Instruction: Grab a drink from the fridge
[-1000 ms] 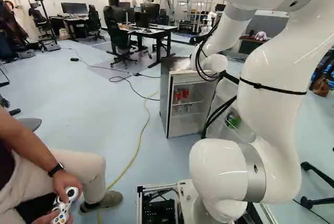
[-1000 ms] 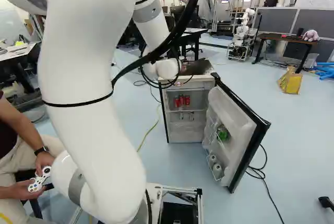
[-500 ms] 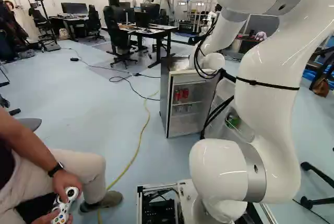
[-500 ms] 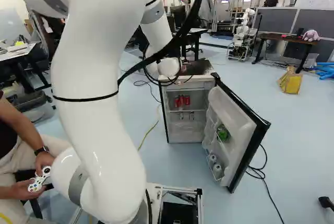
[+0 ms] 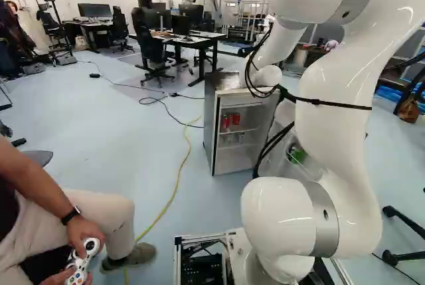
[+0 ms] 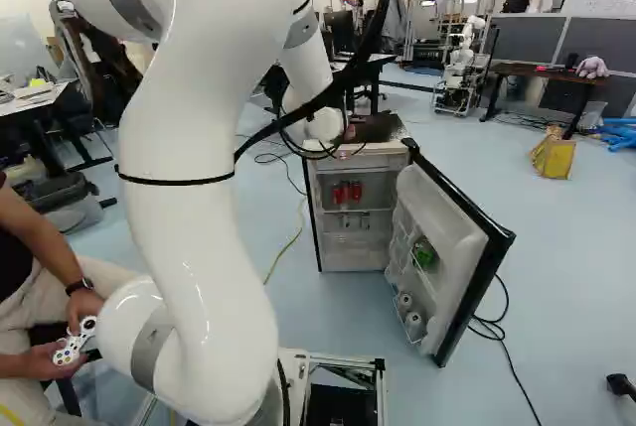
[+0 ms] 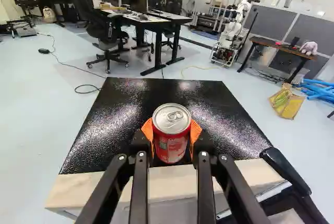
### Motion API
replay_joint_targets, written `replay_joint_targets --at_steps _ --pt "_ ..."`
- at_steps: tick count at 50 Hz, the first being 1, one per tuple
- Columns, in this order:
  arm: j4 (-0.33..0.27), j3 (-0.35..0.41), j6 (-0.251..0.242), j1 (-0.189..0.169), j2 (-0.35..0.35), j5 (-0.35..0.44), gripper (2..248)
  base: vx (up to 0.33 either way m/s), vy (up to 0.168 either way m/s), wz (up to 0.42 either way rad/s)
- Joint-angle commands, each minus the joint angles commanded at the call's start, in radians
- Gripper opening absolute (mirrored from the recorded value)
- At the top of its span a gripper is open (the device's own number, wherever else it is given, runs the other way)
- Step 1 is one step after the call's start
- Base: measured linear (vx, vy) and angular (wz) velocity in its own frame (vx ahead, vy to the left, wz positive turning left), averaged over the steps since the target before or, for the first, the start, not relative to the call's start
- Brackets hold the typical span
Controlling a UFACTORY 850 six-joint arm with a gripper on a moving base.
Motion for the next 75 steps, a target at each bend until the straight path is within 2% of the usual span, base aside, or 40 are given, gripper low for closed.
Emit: replay_joint_targets --at_steps 18,61,75 --pt "0.000 -0.049 0.000 0.005 -0.039 -0.041 88 0.000 0.000 0.000" --pt "0.000 -0.071 0.000 0.008 -0.057 -0.046 88 0.000 0.000 0.000" --pt "0.000 -0.072 0.083 0.008 -0.057 -0.046 88 0.000 0.000 0.000"
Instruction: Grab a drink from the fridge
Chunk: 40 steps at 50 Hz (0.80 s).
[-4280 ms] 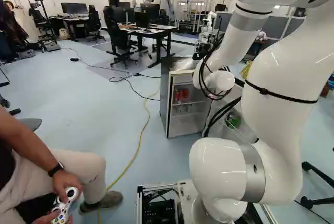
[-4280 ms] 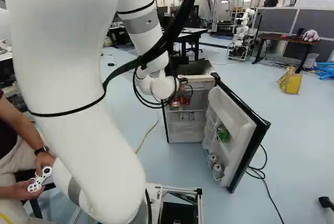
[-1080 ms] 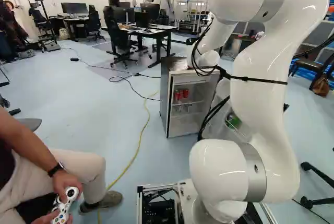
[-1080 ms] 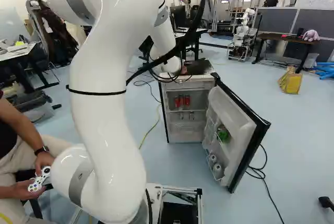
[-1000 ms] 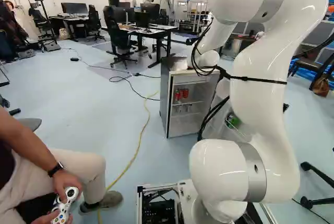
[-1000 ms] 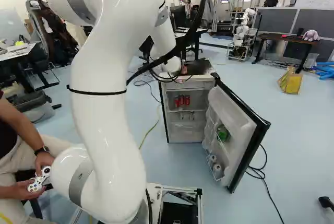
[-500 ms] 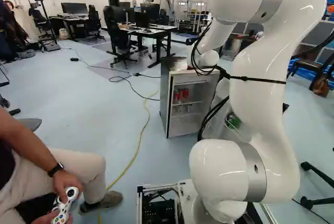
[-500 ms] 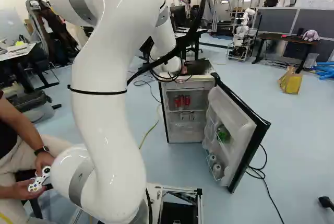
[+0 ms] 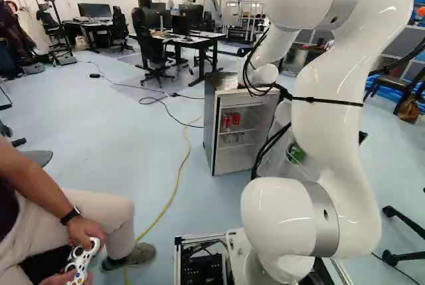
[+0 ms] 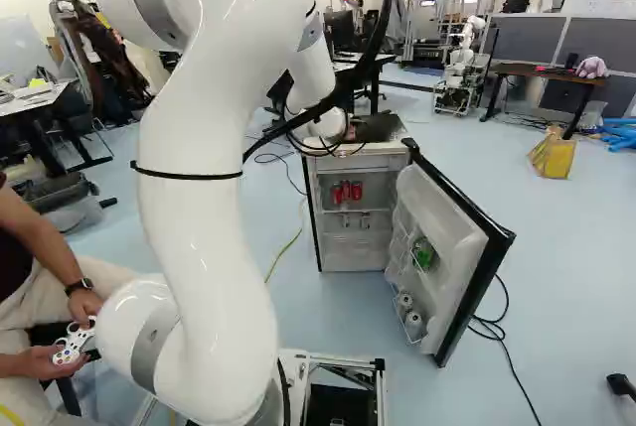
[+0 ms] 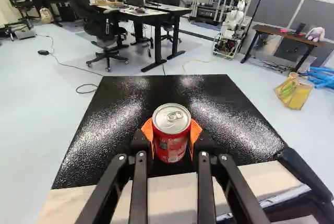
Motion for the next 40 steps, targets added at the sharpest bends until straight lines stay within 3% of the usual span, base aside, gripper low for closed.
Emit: replay_joint_targets --at_steps 22,23,27,28,32,33,38,39,40 --pt "0.000 0.000 0.011 0.000 0.000 0.000 96 0.000 0.000 0.000" --pt "0.000 0.000 0.011 0.000 0.000 0.000 126 0.000 0.000 0.000" --pt "0.000 0.000 0.011 0.000 0.000 0.000 126 0.000 0.000 0.000" --pt "0.000 0.000 0.011 0.000 0.000 0.000 160 0.000 0.000 0.000" --pt "0.000 0.000 0.011 0.000 0.000 0.000 160 0.000 0.000 0.000" --pt "0.000 0.000 0.011 0.000 0.000 0.000 195 0.000 0.000 0.000" --pt "0.000 0.000 0.011 0.000 0.000 0.000 195 0.000 0.000 0.000" --pt "0.000 0.000 0.011 0.000 0.000 0.000 231 0.000 0.000 0.000" --pt "0.000 0.000 0.011 0.000 0.000 0.000 231 0.000 0.000 0.000"
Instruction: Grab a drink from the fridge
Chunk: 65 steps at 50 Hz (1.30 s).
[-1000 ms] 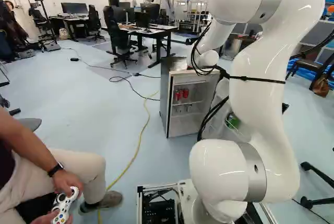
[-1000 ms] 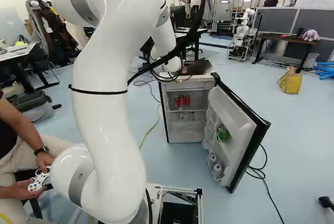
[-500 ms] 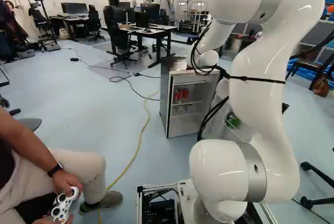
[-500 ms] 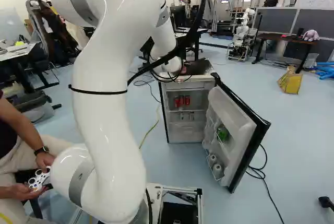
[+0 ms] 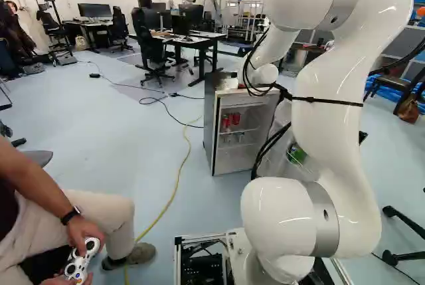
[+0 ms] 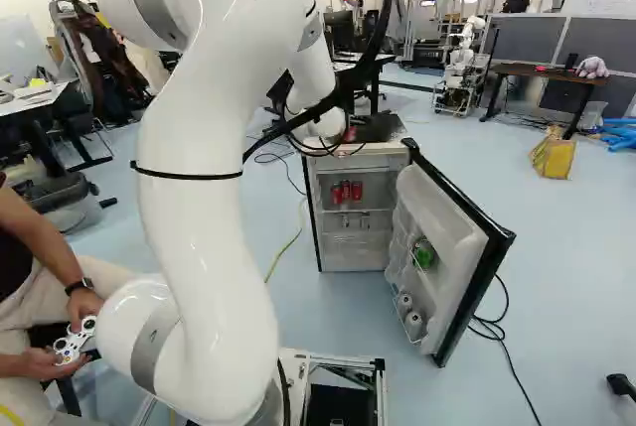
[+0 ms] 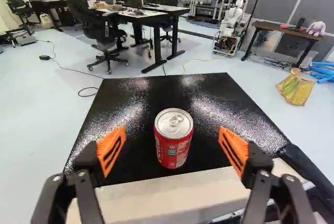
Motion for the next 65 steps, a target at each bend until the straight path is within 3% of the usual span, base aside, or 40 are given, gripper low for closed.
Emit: replay_joint_targets --at_steps 3,4,34,65 --pt "0.000 0.004 0.000 0.000 0.003 0.000 231 0.000 0.000 0.000" --pt "0.000 0.007 0.000 -0.001 0.005 0.000 247 0.000 0.000 0.000" --pt "0.004 0.155 0.000 -0.031 0.144 -0.007 247 0.000 0.000 0.000" --pt "0.165 0.216 0.000 -0.125 0.261 -0.261 247 0.000 0.000 0.000"
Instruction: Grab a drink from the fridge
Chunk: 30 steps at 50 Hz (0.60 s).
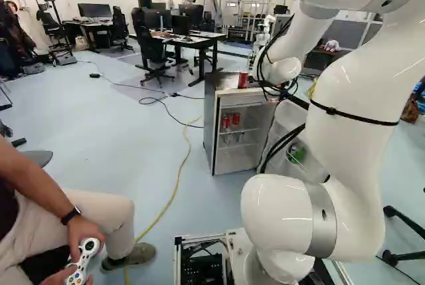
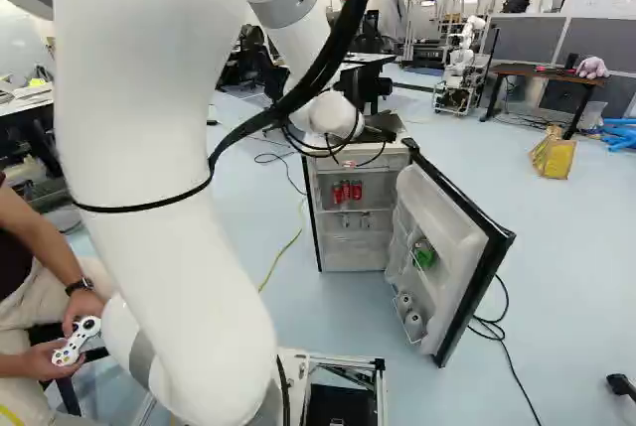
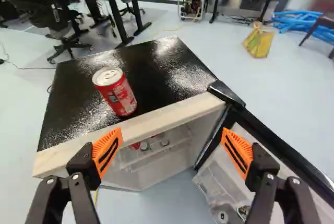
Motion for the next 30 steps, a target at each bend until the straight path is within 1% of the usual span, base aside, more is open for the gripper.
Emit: replay_joint_targets --at_steps 11,30 --pt "0.042 0.008 0.000 -0.037 0.031 -0.081 247 0.000 0.000 0.000" --pt "0.078 0.010 0.000 -0.101 0.076 -0.176 247 0.000 0.000 0.000"
